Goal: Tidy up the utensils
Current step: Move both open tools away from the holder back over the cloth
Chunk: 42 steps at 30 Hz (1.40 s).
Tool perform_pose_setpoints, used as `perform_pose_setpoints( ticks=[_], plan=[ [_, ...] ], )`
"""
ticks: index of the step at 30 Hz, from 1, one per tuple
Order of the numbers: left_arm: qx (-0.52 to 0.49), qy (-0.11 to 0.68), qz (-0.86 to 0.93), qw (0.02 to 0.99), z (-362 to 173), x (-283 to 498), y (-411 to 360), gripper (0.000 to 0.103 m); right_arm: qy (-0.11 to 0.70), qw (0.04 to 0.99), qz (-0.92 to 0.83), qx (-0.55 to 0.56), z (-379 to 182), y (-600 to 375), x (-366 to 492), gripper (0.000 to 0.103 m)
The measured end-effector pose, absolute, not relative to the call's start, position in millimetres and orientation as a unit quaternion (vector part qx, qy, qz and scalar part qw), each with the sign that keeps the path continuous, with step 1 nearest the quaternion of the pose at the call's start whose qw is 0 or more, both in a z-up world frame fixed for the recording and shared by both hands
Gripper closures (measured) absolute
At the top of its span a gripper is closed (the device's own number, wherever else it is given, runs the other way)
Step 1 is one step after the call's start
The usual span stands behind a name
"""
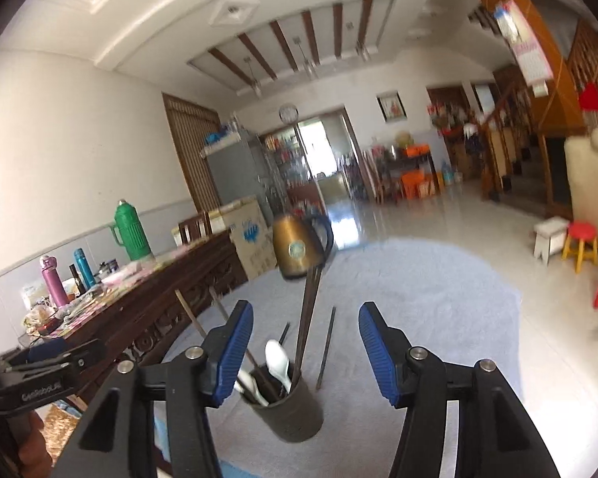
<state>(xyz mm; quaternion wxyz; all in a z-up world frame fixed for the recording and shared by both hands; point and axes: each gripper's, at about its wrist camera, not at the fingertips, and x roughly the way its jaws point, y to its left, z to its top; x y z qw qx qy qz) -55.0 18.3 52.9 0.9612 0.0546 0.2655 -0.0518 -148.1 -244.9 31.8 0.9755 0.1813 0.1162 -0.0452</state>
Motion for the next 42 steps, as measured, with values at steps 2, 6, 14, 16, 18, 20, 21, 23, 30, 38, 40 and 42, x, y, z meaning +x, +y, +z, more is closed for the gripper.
perform_pose_setpoints(
  ticks=[2, 6, 14, 16, 18, 20, 21, 23, 30, 38, 40, 42],
  plan=[
    [0.059, 0.258, -0.035, 0.964, 49.6, -55.4, 25.3, 0.022, 0.132, 0.972, -0.041, 0.189, 27.5, -240.9, -139.7, 0.044],
    [0.066, 0.245, -0.015, 0.967, 50.3, -57.6, 36.1, 0.022, 0.133, 0.974, -0.038, 0.179, 29.9, -227.0, -130.6, 0.044],
    [0.058, 0.231, -0.014, 0.971, 50.4, -58.0, 58.3, 0.021, 0.126, 0.979, -0.037, 0.153, 38.6, -199.6, -122.9, 0.044],
    [0.052, 0.23, -0.013, 0.972, 52.6, -54.7, 68.3, 0.021, 0.127, 0.98, -0.044, 0.15, 39.5, -198.1, -123.2, 0.044],
    [0.042, 0.224, -0.005, 0.974, 56.7, -50.4, 81.1, 0.021, 0.128, 0.979, -0.051, 0.151, 40.8, -201.2, -124.7, 0.044],
    [0.031, 0.214, 0.002, 0.976, 61.3, -50.3, 91.3, 0.021, 0.124, 0.978, -0.065, 0.156, 44.7, -210.3, -128.3, 0.044],
    [0.028, 0.208, 0.005, 0.978, 63.6, -50.4, 95.3, 0.021, 0.119, 0.977, -0.072, 0.16, 46.4, -215.4, -131.7, 0.044],
    [0.031, 0.193, 0.018, 0.981, 68.4, -50.5, 104.2, 0.021, 0.108, 0.976, -0.088, 0.169, 51.5, -226.7, -136.3, 0.044],
    [0.047, 0.164, 0.035, 0.985, 83.5, -51.3, 112.3, 0.021, 0.096, 0.965, -0.14, 0.198, 53.7, -272.4, -139.5, 0.044],
    [0.058, 0.088, 0.036, 0.994, 134.3, -75.3, 108.8, 0.02, 0.056, 0.961, -0.178, 0.202, 66.2, -310.9, -160.5, 0.044],
    [0.054, 0.06, 0.04, 0.996, 149.9, -85.9, 109.0, 0.017, 0.035, 0.959, -0.189, 0.207, 75.7, -321.6, -173.4, 0.044],
    [0.053, 0.043, 0.039, 0.997, 160.4, -92.5, 108.9, 0.014, 0.007, 0.955, -0.199, 0.219, 87.7, -333.7, -190.8, 0.044]
  ],
)
